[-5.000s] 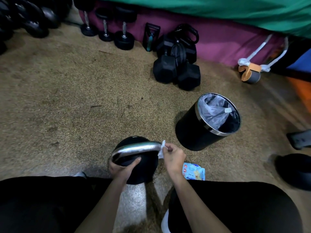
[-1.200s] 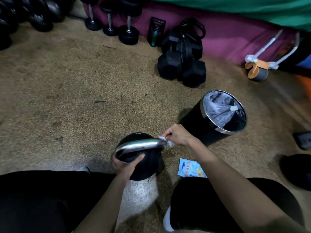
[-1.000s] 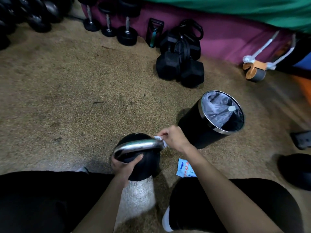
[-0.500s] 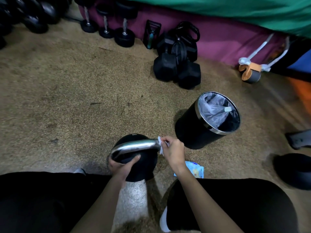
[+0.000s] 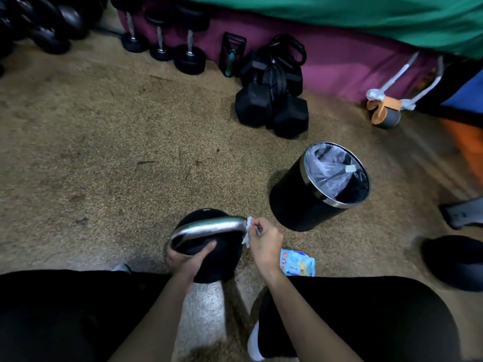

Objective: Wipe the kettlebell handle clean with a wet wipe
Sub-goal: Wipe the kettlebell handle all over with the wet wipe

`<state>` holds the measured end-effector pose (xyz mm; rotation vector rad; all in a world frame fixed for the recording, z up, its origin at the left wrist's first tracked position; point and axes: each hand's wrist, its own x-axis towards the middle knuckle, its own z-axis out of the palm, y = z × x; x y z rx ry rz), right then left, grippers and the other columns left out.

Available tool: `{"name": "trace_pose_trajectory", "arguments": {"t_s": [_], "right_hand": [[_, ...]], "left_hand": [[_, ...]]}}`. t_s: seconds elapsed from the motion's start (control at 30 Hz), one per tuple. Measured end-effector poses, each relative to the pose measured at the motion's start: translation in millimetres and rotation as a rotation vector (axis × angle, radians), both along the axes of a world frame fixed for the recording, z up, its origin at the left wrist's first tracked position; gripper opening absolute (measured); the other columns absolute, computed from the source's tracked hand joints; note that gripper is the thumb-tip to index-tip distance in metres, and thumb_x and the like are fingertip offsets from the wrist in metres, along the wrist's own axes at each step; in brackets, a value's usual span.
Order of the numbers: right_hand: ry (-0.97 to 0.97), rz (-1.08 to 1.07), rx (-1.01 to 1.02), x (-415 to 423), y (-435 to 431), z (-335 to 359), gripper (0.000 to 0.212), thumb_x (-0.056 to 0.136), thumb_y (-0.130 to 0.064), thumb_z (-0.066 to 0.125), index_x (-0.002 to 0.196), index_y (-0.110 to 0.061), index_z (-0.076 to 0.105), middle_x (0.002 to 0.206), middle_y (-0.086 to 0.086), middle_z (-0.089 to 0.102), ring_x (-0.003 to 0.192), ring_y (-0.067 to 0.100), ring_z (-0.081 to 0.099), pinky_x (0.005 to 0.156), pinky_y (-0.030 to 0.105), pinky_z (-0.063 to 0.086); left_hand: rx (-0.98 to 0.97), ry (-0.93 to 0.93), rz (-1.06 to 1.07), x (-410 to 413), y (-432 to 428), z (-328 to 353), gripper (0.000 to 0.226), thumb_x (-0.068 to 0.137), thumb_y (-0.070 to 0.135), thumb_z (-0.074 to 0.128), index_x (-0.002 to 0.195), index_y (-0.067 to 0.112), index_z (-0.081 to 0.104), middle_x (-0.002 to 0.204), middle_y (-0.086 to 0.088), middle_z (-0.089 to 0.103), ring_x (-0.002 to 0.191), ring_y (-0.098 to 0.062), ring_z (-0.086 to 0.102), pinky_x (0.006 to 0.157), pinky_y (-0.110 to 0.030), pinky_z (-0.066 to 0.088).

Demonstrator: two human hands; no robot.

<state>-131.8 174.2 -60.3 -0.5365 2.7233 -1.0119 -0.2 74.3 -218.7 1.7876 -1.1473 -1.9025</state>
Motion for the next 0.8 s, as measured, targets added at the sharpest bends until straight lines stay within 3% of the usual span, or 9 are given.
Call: {"name": "trace_pose_trajectory", "arguments": {"t_s": [0.13,0.33,0.5,0.6,0.8], "right_hand": [[-0.027,-0.041,0.002,-6.4,-9.0,-0.7,0.009,0.087,-0.014,0.059,0.083,-0.016,0.067,0.081,0.007,0.071,0.076,0.026,0.065,0.069,0.031,0.046],[0.082,0.006,-0.151,20.1,-6.0,2.4,0.011,0.082,0.0,0.057,0.081,-0.009,0.062,0.081,0.002,0.061,0.071,0.009,0.048,0.067,0.015,0.031],[-0.04,-0.096,-0.162,17.0,-2.9,-13.0,0.021,0.079,0.002,0.057,0.072,-0.017,0.054,0.071,-0.001,0.06,0.066,0.015,0.053,0.063,0.019,0.034],[-0.019,-0.138,-0.173,10.7,-8.3,-10.5,0.011,0.084,-0.007,0.059,0.075,-0.013,0.058,0.074,0.003,0.064,0.068,0.019,0.057,0.064,0.023,0.038],[-0.019,-0.186,-0.181,20.3,-8.5,-14.5,0.009,0.083,-0.005,0.058,0.077,-0.011,0.057,0.075,0.005,0.062,0.068,0.018,0.054,0.064,0.022,0.037]], "left_hand": [[0.04,-0.005,-0.013,0.2,0.0,-6.8,0.179,0.002,0.079,0.097,0.161,0.031,0.03,0.164,-0.007,0.047,0.146,-0.031,0.054,0.121,-0.053,0.048],[0.05,-0.025,-0.008,0.5,-0.9,-17.3,0.175,0.002,0.08,0.097,0.158,0.035,0.032,0.163,-0.006,0.05,0.144,-0.031,0.057,0.117,-0.054,0.051],[0.032,-0.032,-0.016,1.1,-0.9,-16.9,0.175,0.002,0.082,0.096,0.159,0.037,0.031,0.164,-0.004,0.049,0.145,-0.03,0.056,0.119,-0.053,0.05],[0.013,-0.024,-0.012,0.7,0.4,-10.3,0.181,-0.003,0.084,0.091,0.16,0.034,0.033,0.164,-0.005,0.048,0.145,-0.03,0.055,0.12,-0.053,0.049],[0.025,-0.016,-0.012,1.0,0.1,-8.8,0.182,-0.003,0.084,0.092,0.161,0.033,0.031,0.165,-0.006,0.046,0.146,-0.032,0.054,0.119,-0.054,0.049]]}}
